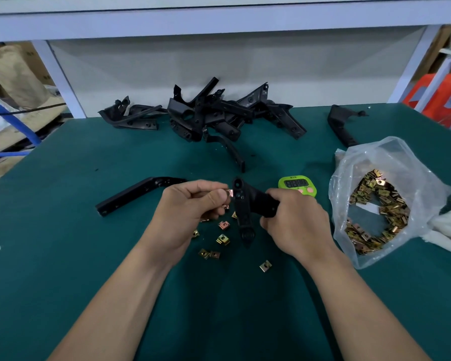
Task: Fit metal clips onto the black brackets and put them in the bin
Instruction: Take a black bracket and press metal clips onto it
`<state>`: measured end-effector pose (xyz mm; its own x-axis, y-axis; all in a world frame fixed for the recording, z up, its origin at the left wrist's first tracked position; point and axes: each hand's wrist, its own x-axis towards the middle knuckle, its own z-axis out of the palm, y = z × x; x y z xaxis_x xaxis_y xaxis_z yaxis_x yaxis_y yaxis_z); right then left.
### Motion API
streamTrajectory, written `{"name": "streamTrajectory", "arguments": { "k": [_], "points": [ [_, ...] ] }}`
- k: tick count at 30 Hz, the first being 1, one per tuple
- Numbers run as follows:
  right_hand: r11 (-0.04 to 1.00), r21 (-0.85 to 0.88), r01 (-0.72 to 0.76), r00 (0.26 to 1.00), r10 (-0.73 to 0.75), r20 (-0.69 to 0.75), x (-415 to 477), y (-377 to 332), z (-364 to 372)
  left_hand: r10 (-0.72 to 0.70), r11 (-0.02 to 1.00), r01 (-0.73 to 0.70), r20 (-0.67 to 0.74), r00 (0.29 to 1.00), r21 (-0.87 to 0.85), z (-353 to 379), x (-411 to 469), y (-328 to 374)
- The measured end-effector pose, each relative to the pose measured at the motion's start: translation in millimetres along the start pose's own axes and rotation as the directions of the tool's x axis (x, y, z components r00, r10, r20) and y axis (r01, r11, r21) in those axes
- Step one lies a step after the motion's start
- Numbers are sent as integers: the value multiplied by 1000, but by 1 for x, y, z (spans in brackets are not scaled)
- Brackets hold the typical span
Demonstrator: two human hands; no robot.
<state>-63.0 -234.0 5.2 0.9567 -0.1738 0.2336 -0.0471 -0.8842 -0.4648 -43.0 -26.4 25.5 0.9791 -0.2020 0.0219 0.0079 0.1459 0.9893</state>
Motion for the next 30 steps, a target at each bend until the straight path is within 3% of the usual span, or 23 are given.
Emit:
{"name": "streamTrajectory", "arguments": {
  "k": [4,14,19,22,26,30],
  "points": [
    [998,57,-37,999,37,5,1,-1,-2,-1,1000,2,-10,1000,22,0,0,1],
    [999,-1,-52,997,52,56,-1,-3,-2,-13,999,15,-30,999,39,8,-4,3],
    [997,-48,-57,998,55,-28,-4,-2,-1,40,985,-9,-174,984,173,23,-9,2],
    [993,-95,-67,995,60,-77,-5,-6,-3,146,927,-57,-218,965,370,36,-18,1],
    [986,-149,-70,993,55,-105,-7,-11,-3,310,720,-45,-263,914,692,48,-27,-1],
    [980,-183,-82,995,72,-62,-9,-15,0,364,617,0,-285,887,787,52,-29,1]
  ]
}}
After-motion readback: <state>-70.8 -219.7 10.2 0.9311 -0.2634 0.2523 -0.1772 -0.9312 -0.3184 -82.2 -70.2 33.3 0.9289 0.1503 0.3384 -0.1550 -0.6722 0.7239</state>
